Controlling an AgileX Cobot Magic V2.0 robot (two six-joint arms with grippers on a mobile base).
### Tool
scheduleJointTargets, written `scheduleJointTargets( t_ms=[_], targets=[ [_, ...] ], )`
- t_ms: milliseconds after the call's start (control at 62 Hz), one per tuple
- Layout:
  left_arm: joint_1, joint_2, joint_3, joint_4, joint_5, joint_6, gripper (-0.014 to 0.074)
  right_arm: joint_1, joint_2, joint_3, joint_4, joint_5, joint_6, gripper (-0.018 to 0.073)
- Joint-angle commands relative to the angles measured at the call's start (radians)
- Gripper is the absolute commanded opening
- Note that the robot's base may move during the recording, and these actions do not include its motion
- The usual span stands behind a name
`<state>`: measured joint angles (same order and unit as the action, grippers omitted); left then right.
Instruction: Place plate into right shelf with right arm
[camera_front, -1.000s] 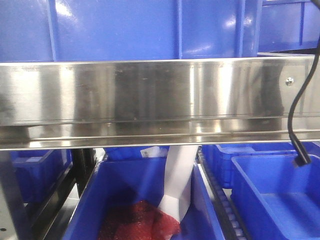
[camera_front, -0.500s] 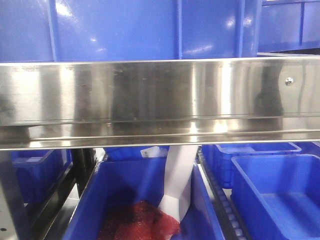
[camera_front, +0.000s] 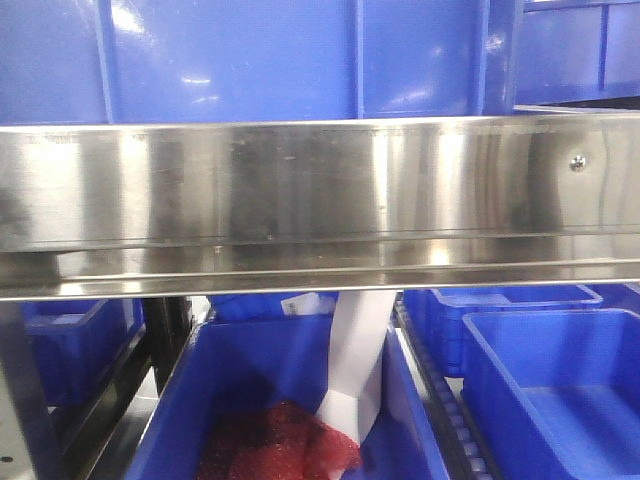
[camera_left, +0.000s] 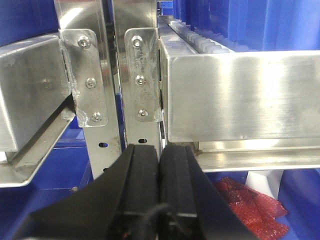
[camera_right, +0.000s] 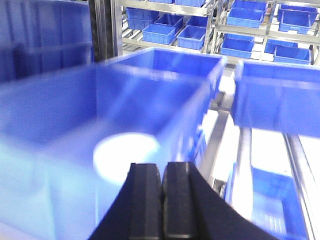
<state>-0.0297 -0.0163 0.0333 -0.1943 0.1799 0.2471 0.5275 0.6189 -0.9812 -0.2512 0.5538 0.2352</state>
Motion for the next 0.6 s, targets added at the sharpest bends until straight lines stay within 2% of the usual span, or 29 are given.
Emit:
scheduleJointTargets(
  t_ms=[0, 290, 581],
  targets=[
    [-0.006, -0.010, 0.008, -0.008, -0.086, -0.003, -0.0047, 0.001, -0.126, 0.086, -0.012, -0.098, -0.004, 0.0029],
    [-0.006, -0.010, 0.008, -0.008, -0.086, -0.003, -0.0047, 0.001, -0.417, 0.329, -0.012, -0.088, -0.004, 0.0029],
    [-0.006, -0.010, 0.008, -0.008, -0.086, -0.003, -0.0047, 0.001, -0.461, 0.395, -0.012, -0.087, -0.004, 0.0029]
  ],
)
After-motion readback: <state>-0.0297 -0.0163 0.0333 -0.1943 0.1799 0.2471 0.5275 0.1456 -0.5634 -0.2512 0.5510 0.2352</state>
